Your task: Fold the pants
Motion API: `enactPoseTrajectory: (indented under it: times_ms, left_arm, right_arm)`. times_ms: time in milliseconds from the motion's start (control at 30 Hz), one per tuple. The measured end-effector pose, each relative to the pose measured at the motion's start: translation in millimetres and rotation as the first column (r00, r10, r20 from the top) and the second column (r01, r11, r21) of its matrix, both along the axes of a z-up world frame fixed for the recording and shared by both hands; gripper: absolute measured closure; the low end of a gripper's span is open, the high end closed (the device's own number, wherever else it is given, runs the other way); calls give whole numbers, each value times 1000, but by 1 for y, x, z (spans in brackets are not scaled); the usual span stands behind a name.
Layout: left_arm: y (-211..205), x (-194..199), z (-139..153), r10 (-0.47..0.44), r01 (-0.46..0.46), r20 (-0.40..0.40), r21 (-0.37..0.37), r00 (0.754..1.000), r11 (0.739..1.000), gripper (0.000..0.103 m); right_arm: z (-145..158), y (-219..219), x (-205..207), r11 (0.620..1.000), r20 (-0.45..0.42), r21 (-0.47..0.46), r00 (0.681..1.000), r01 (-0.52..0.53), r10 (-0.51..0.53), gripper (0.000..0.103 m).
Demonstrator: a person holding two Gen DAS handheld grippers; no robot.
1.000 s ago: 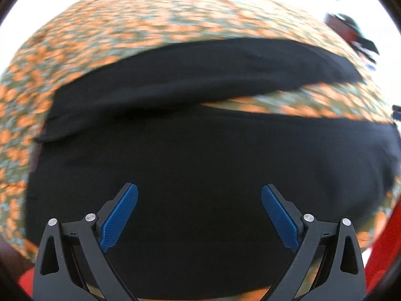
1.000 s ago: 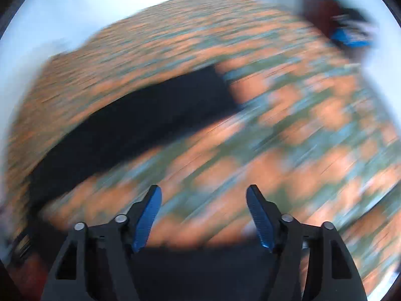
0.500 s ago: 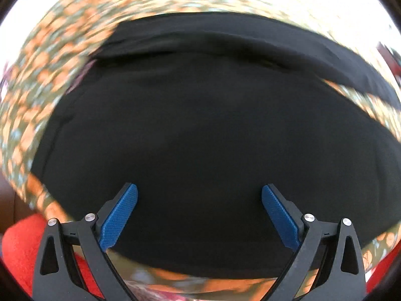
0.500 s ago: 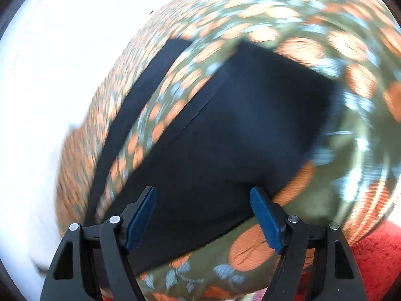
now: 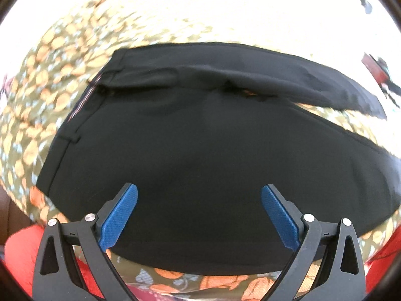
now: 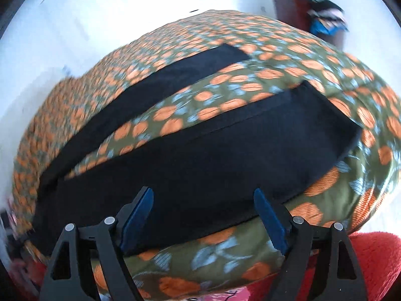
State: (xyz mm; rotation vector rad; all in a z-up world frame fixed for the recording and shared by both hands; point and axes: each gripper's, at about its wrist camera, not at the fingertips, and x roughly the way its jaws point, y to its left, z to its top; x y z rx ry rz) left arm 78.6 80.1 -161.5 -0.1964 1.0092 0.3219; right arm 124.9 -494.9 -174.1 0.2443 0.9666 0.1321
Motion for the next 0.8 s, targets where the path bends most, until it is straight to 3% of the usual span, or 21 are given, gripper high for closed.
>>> enactPoseTrajectory:
  times_ms: [133, 233, 433, 567, 700, 800]
  left_arm:
    - [-14, 0, 3, -49, 48, 12, 48, 999, 998, 3]
    - [-12, 2, 7, -49, 48, 27, 44, 998, 998, 3]
    - [45, 39, 42, 72, -75, 124, 16, 990, 997, 3]
    - [78, 91, 55, 118, -125, 153, 33, 981, 992, 3]
    - [99, 128, 32, 187, -200, 105, 128, 977, 971, 3]
    - [117, 119, 0, 270, -273, 62, 50, 961, 961, 3]
  right_arm:
    - [1, 29, 2, 994, 17, -84, 997, -77, 78, 21]
    - [1, 45, 1, 985, 13, -118, 991, -128, 130, 21]
    - [2, 91, 21, 964, -51, -77, 966, -256, 252, 21]
    - [23, 156, 71, 927, -25, -26, 927, -375, 374, 21]
    - [41, 237, 132, 867, 4, 4, 867, -498, 498, 16]
    - [35, 286, 177, 825, 4, 6, 825, -565, 565, 15]
